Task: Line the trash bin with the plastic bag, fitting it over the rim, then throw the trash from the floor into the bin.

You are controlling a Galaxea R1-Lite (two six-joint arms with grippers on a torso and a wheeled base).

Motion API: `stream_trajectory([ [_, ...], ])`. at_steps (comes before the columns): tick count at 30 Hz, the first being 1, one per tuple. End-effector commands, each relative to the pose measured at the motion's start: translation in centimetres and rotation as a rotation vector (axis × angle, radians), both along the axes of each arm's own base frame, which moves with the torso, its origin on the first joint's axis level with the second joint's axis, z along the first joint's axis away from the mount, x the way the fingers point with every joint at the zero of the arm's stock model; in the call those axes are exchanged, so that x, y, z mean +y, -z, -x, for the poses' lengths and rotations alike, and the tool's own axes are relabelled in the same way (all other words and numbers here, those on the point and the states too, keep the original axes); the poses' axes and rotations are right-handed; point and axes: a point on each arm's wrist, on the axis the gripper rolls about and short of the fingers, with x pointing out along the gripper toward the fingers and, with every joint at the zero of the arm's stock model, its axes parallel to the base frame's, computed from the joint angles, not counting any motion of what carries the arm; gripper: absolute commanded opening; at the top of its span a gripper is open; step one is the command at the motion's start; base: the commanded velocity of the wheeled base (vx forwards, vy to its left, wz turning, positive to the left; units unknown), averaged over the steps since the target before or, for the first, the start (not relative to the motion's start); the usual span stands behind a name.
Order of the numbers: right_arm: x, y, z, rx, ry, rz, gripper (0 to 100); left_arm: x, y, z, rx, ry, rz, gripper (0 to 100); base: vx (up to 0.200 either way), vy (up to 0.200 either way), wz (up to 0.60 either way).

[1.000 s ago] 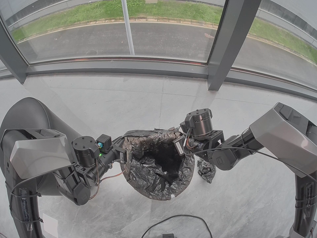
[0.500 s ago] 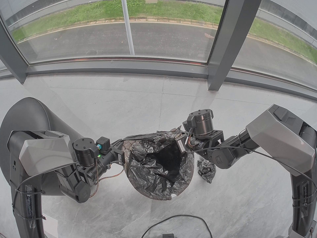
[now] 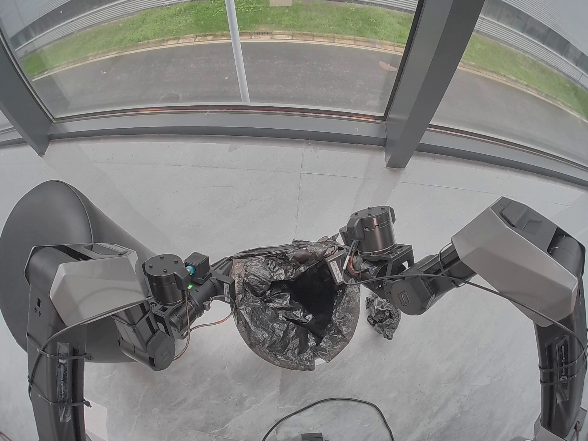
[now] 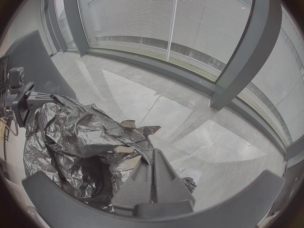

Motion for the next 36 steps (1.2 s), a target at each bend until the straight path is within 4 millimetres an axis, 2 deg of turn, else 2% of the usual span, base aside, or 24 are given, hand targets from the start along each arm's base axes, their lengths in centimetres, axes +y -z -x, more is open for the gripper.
stream_trajectory([
  [1, 0.1, 0.0, 0.0, 0.0, 0.001, -0.01, 0, -0.1, 0.5, -0.1, 0.009, 0.001, -0.003, 0, 0.0, 0.0, 0.0],
  [6, 0.1, -0.1, -0.1, -0.002, 0.003, -0.016, 0, -0.2, 0.5, -0.3, 0.002, 0.0, -0.001, 0, 0.0, 0.0, 0.0],
  [7, 0.1, -0.1, -0.1, -0.002, 0.004, -0.015, 100, -0.2, 0.5, -0.3, 0.002, 0.0, -0.001, 0, 0.0, 0.0, 0.0],
  [28, 0.2, -0.4, -0.2, -0.009, 0.012, -0.04, 100, -0.3, 0.3, 0.0, 0.004, -0.008, -0.004, 0, 0.0, 0.0, 0.0],
  [33, 0.1, -0.9, -0.1, -0.015, 0.013, -0.045, 100, -0.6, -0.3, 1.0, 0.01, 0.007, -0.009, 0, 0.0, 0.0, 0.0],
  [36, 0.1, -1.4, 0.2, -0.021, 0.009, -0.049, 100, -1.2, -1.1, 2.2, 0.036, 0.028, 0.021, 0, 0.0, 0.0, 0.0],
])
